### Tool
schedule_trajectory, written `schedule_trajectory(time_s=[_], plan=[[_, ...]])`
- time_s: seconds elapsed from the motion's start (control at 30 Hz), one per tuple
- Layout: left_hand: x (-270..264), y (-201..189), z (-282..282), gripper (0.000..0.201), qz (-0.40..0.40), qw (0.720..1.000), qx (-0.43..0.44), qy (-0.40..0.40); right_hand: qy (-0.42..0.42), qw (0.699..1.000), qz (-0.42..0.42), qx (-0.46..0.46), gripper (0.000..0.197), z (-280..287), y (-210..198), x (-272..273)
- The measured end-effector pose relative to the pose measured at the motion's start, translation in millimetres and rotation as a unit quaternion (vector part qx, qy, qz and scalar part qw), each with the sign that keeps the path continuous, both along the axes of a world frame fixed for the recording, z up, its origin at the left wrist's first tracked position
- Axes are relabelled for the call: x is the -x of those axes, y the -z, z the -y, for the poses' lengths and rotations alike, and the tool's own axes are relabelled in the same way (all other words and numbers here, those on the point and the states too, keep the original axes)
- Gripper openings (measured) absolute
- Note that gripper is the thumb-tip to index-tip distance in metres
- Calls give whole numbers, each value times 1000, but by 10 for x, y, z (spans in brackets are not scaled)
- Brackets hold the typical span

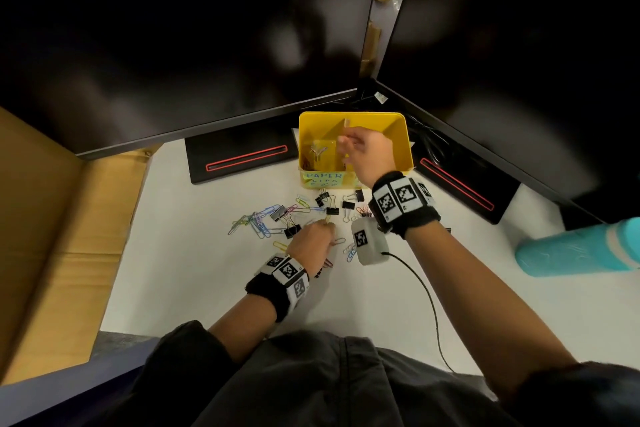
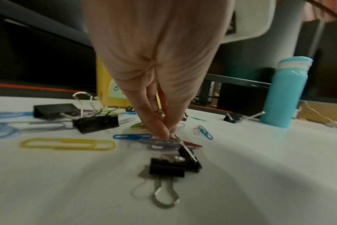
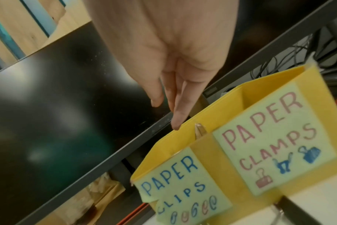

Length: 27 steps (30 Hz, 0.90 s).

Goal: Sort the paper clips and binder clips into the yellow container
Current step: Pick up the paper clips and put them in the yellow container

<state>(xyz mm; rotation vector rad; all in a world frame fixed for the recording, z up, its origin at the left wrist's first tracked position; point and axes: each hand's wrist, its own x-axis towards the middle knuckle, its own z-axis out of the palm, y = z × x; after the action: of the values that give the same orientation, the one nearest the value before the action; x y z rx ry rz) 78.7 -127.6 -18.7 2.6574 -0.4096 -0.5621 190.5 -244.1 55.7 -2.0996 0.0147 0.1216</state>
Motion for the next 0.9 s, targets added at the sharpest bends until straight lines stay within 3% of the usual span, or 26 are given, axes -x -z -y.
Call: schedule_trajectory(time_s=[0.07,0.2,0.33,0.43,0.53,0.67,0.77,0.83,0.9], plan=[[-1,-6,-68,8,-12,997,57,-42,14,998,48,48,23,94,21,52],[-53,-245,-149,6,14,968,217,-123,101,978,176,49,14,507,118,545],[-449,-648,-158,6,135,930,286,-185,78,977,120,158,22,932,632,992],[-822,-783,-141,2,176,920,277,-216,-12,975,60,215,35,1007,966,1149],[-989,-757,-173,20,184,928,240,-217,-85,962,65,252,52,953,1082,1267],[-720,-620,-326,11,202,931,224,-206,-175,938,81,289,68,848,1070,1476],[-377,-395,-500,7,171,947,182,-204,-254,918,99,287,72,661,1075,1652],[-184,-245,-600,17,123,964,142,-189,-245,915,117,298,74,541,1029,1603],[-52,-127,-659,31,73,981,97,-151,-185,919,121,326,70,467,921,1442]])
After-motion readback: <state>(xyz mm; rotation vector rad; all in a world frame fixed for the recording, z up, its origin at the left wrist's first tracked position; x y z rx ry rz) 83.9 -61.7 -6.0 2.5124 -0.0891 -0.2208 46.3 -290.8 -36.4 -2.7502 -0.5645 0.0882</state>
